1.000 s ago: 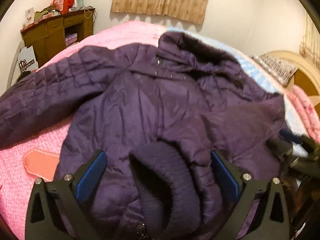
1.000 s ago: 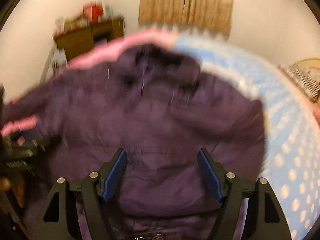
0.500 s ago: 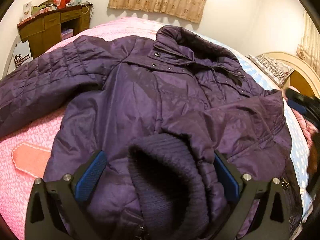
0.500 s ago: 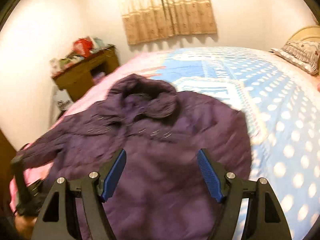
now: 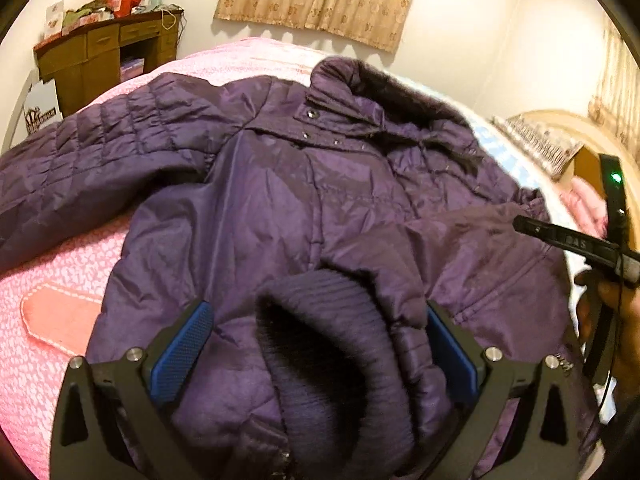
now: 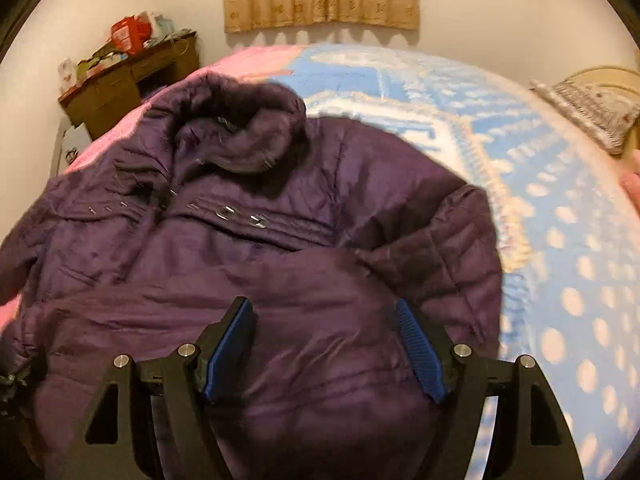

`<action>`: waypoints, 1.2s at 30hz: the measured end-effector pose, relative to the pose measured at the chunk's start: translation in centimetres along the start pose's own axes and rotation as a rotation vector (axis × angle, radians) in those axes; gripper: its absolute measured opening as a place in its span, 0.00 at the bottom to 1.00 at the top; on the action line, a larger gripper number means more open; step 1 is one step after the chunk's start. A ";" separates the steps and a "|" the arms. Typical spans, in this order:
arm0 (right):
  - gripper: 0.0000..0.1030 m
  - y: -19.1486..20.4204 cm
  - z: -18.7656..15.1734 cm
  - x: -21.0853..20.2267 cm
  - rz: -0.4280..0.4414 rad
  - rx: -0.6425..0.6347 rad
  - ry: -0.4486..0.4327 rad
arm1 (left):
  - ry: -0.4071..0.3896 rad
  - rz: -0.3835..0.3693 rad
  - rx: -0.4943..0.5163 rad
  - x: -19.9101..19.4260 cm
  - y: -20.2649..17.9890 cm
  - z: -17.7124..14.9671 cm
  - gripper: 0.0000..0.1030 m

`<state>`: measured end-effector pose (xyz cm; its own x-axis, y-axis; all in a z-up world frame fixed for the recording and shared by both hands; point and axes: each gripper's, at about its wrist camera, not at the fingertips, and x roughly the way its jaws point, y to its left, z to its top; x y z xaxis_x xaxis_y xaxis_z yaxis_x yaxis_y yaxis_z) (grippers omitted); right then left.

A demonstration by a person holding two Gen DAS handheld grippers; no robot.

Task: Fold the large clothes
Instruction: 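Grasp the other sleeve cuff with the left tool and lift it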

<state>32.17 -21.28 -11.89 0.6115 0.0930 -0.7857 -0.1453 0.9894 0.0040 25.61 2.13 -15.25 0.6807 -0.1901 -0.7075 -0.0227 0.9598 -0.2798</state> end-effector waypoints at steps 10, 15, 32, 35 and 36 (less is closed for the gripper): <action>0.73 13.1 -4.3 -4.7 0.186 -0.250 0.003 | -0.148 -0.025 -0.041 -7.2 2.0 -0.4 1.00; 0.74 13.0 -7.3 -1.8 0.185 -0.234 -0.006 | -0.153 0.053 -0.104 -9.0 6.2 -1.2 1.00; 0.76 12.9 -7.5 -2.1 0.178 -0.231 -0.029 | -0.242 0.175 -0.766 -15.4 27.5 -4.0 1.00; 0.76 12.9 -7.6 -2.1 0.181 -0.228 -0.030 | -0.300 0.094 -0.937 -16.1 30.4 -5.2 1.00; 0.76 13.0 -7.6 -2.1 0.179 -0.228 -0.030 | -0.313 0.070 -0.979 -16.1 31.1 -5.6 1.00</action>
<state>23.09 -9.49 -14.85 0.5827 0.2710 -0.7661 -0.4223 0.9064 -0.0005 9.84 33.83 -16.22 0.8121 0.0566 -0.5808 -0.5608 0.3507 -0.7500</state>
